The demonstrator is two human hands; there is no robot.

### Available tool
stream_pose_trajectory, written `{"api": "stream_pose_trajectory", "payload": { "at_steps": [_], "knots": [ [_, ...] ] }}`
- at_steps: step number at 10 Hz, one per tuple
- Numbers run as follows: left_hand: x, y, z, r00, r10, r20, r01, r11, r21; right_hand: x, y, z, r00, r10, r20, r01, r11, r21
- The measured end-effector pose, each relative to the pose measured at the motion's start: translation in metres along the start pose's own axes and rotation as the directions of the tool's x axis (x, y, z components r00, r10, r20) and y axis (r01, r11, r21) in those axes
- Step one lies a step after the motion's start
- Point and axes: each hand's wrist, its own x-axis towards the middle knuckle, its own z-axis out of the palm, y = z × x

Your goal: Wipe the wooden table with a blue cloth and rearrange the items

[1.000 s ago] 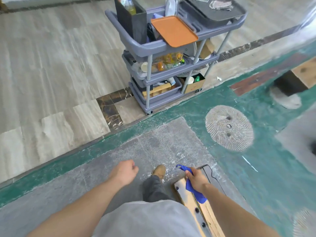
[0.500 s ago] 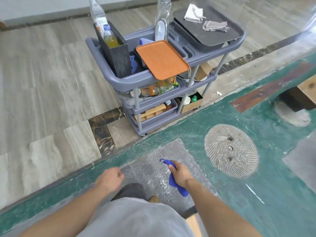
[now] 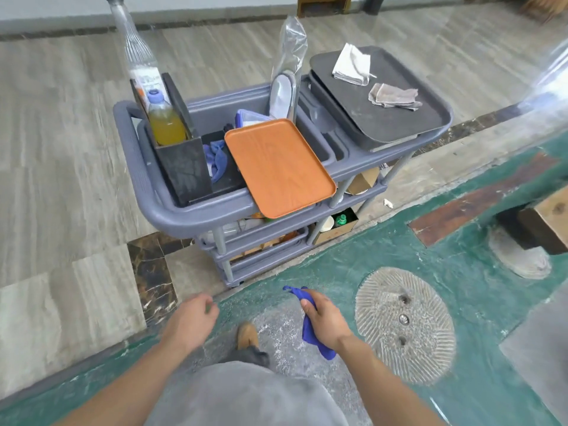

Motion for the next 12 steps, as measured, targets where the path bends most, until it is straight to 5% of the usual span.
{"api": "stream_pose_trajectory", "payload": {
  "at_steps": [3,4,7,10,12],
  "knots": [
    [0.095,0.107,-0.057,0.881,0.149,-0.450,-0.224,0.967,-0.118,0.063,-0.086,-0.117,0.899,-0.343,-0.273,0.363,0.931,0.026],
    [0.125,0.124,-0.062,0.863,0.106,-0.493,-0.148,0.988,-0.047,0.107,-0.124,-0.141,0.852,-0.445,-0.277,0.443,0.894,-0.073],
    [0.141,0.142,-0.047,0.874,-0.011,-0.485,0.059,0.995,0.085,0.258,-0.198,-0.135,0.860,-0.498,-0.113,0.387,0.779,-0.493],
    [0.139,0.156,-0.041,0.866,-0.133,-0.482,0.139,0.990,-0.023,0.294,-0.195,-0.122,0.898,-0.436,0.060,0.371,0.675,-0.638],
    [0.086,0.176,-0.022,0.711,-0.327,-0.622,0.194,0.942,-0.274,0.280,-0.200,-0.144,0.879,-0.475,0.043,0.419,0.724,-0.548]
  ]
}}
